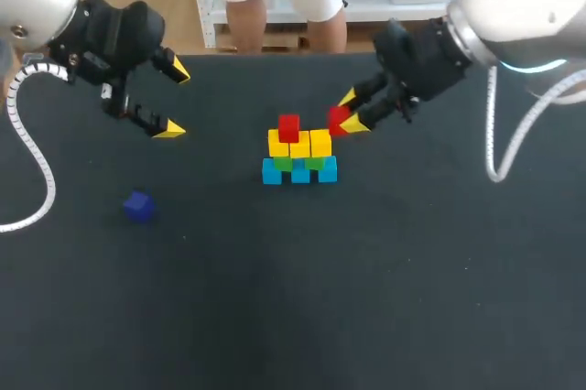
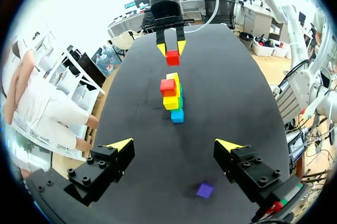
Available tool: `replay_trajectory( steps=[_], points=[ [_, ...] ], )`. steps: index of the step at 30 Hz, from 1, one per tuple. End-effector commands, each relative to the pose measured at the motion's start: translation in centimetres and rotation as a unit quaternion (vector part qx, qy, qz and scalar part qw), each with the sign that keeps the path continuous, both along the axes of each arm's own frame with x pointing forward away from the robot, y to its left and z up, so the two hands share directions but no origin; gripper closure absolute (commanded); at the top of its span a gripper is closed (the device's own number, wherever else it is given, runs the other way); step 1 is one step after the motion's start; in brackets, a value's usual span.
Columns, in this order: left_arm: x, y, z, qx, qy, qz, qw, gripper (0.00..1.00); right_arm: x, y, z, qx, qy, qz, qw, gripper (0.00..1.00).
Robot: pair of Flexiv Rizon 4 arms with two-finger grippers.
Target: Place the blue cubes, place green cubes on the blue cubes, place the yellow cubes on the green cubes, then place the red cubes on the yellow cubes, and place purple cube on the red cubes.
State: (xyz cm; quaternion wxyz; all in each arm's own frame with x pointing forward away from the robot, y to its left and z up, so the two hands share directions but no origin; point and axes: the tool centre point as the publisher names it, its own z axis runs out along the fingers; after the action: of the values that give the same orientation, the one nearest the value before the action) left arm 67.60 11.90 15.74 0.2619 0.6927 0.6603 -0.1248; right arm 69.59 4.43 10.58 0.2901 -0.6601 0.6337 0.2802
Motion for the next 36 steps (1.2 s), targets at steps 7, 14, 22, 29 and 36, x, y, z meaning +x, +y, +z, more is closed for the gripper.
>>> replay_trajectory(
  steps=[7, 14, 22, 29, 36],
  points=[
    [0.0, 0.1, -0.1, -0.002, -0.001, -0.001, 1.000, 0.00, 1.2, 1.9, -1.0, 0.000, 0.019, 0.022, 1.000, 1.00],
    [0.0, 0.1, -0.1, -0.002, -0.001, -0.001, 1.000, 0.00, 1.4, 2.6, -1.0, 0.000, 0.019, 0.024, 1.000, 1.00],
    [0.0, 0.1, -0.1, -0.002, -0.001, -0.001, 1.000, 0.00, 1.3, 2.9, -1.0, 0.000, 0.020, 0.028, 0.999, 1.00],
    [0.0, 0.1, -0.1, -0.002, -0.001, -0.001, 1.000, 0.00, 1.1, 3.3, -1.3, -0.001, 0.024, 0.030, 0.999, 1.00],
    [0.0, 0.1, -0.1, -0.002, -0.001, -0.001, 1.000, 0.00, 1.1, 3.5, -1.2, 0.000, 0.022, 0.031, 0.999, 1.00]
  ],
)
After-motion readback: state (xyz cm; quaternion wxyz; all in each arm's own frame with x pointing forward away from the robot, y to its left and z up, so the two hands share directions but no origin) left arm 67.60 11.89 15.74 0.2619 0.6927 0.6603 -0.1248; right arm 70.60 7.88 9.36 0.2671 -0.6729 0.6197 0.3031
